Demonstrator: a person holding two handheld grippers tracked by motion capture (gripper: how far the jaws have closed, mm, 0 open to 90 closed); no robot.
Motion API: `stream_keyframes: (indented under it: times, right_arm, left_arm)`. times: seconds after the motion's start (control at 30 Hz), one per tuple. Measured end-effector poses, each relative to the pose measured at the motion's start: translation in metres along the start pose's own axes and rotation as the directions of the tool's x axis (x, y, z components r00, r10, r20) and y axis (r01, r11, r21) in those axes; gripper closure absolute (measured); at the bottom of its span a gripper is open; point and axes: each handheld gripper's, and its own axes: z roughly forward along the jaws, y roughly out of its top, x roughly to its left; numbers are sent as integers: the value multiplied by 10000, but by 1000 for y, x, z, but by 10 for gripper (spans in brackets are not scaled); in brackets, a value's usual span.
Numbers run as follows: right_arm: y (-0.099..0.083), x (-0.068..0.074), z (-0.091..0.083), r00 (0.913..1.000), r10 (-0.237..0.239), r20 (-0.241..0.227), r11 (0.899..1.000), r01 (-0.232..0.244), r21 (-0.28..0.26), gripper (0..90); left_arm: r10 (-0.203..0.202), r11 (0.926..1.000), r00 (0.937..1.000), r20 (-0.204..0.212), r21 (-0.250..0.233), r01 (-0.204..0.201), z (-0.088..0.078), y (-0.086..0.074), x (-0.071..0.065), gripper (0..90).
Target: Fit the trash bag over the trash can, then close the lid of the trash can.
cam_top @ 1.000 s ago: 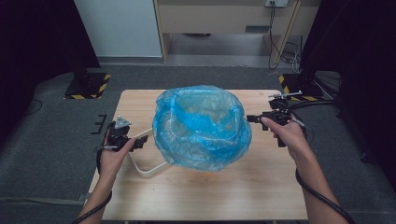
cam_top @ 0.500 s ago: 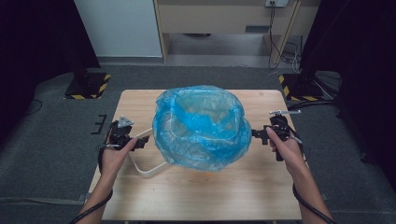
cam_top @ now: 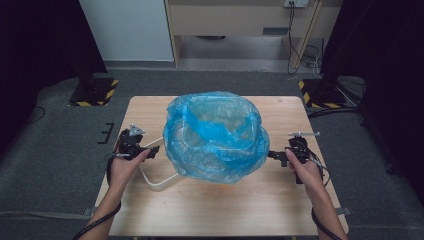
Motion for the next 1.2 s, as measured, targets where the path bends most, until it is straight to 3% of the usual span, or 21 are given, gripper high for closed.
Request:
stream_keyframes:
  times: [0.27, 0.43, 0.6, 0.83, 1.07, 1.2]
  right_arm:
    - [-14, -8, 8, 9997, -15, 247, 9999, 11, 169, 64]
    - [-17, -7, 8, 9992, -162, 371, 9998, 164, -57, 60]
    - [-23, -5, 9, 9946, -813, 638, 9962, 831, -261, 44]
    - [-28, -8, 7, 9954, -700, 656, 9951, 743, -653, 41]
    - [-31, -5, 8, 9912, -985, 888, 9919, 1050, -710, 41]
    - [-31, -6, 8, 9917, -979, 836, 9917, 1042, -747, 41]
  left_arm:
    - [-14, 10000, 9999, -139, 97, 15, 0, -4, 6, 43]
    - [-166, 9998, 9996, -228, 93, 169, -1, -7, 10, 46]
    - [-238, 9996, 9994, -271, 124, 241, -1, -10, 13, 53]
    - [-472, 9988, 9984, -325, 86, 475, 0, -9, 20, 79]
    - [-880, 9959, 9960, -132, -235, 877, 0, -12, 27, 216]
    - [-802, 9967, 9968, 2, -162, 801, 3, -16, 30, 312]
